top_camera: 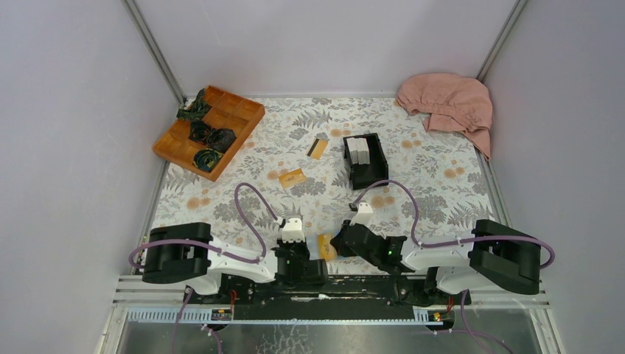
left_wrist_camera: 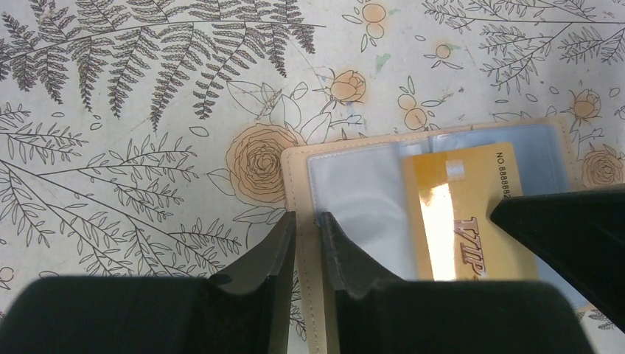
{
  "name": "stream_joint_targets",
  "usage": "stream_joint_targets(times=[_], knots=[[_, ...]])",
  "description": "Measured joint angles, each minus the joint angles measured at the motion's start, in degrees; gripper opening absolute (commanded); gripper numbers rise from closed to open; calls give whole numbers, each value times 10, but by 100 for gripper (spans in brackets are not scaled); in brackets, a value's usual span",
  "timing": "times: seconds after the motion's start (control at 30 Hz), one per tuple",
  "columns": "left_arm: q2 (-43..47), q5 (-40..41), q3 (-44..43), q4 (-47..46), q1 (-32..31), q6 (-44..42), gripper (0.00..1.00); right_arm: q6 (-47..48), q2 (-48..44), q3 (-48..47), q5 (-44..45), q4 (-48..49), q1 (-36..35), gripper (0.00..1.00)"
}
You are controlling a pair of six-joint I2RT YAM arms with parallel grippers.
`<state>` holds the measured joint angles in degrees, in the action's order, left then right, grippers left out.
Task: Put the credit cards into the card holder
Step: Insert the credit card into the card holder.
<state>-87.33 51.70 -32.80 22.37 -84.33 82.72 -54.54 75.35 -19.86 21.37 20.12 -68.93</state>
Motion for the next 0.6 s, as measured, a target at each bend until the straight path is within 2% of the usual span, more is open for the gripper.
stream_joint_targets(times=[0.6], knots=[[-7, 12, 0, 1, 0, -5, 12, 1, 49, -20, 52, 14, -20, 0]])
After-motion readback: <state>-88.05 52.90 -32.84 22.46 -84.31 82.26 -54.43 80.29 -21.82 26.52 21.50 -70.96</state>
